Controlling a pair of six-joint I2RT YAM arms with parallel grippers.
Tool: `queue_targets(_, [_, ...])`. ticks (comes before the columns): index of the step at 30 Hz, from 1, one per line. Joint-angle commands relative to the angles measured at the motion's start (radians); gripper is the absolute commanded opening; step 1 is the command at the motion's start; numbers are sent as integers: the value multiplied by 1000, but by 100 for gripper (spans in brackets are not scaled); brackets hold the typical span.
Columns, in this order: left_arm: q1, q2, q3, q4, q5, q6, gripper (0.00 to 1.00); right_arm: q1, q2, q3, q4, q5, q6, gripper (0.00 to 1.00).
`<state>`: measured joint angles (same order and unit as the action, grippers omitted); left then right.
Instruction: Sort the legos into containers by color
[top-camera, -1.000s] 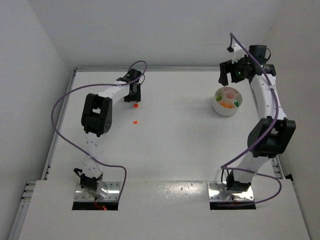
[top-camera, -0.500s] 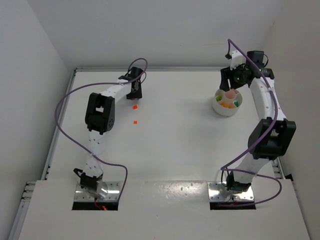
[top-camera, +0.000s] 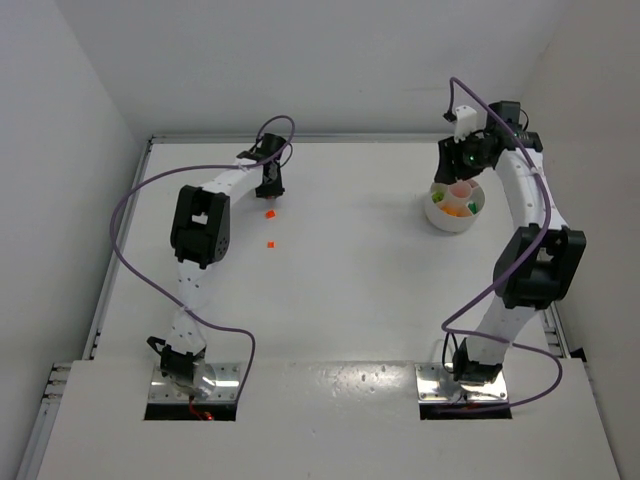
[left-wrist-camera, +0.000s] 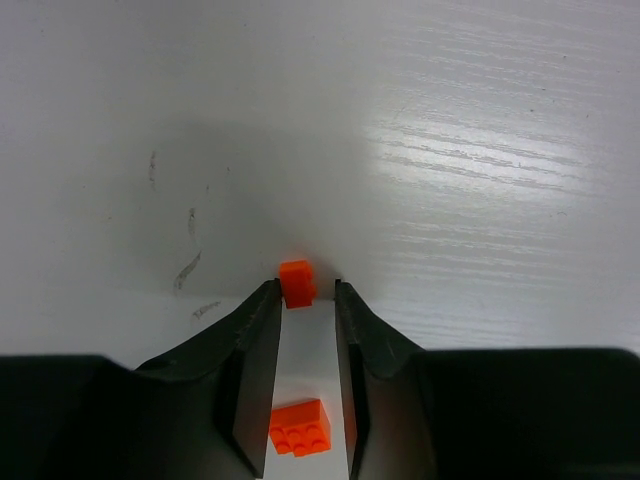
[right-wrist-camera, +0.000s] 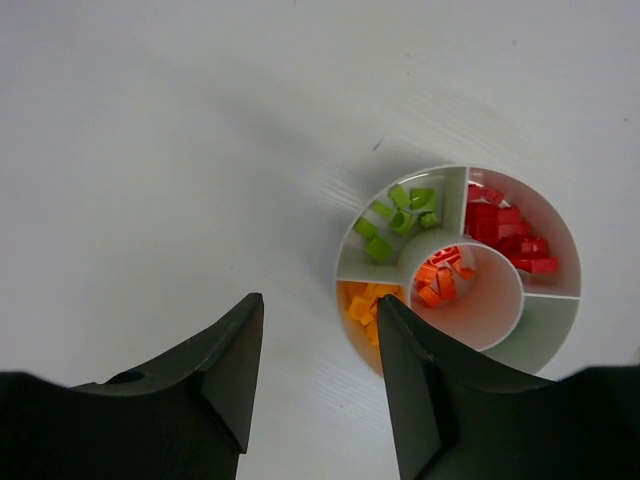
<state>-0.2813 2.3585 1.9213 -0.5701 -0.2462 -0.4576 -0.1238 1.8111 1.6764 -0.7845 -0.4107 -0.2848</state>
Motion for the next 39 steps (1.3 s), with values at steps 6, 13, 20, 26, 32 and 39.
queue_targets(6, [28, 61, -11, -16, -4, 7, 32, 44, 17, 20, -53, -71, -46, 50])
queue_targets(13, [37, 70, -11, -16, 15, 25, 17, 76, 36, 29, -62, -71, -56, 46])
queue_targets(20, [79, -30, -117, 53, 401, 62, 0, 119, -16, -125, -13, -180, -79, 43])
queue_targets(26, [123, -299, -375, 335, 1083, 17, 0, 185, -131, -329, 117, -276, -108, 48])
queue_targets(32, [114, -395, -528, 424, 1434, -38, 0, 266, -171, -398, 186, -391, -99, 50])
queue_targets(39, [94, -453, -654, 449, 1535, -87, 0, 432, -200, -452, 320, -439, 22, 63])
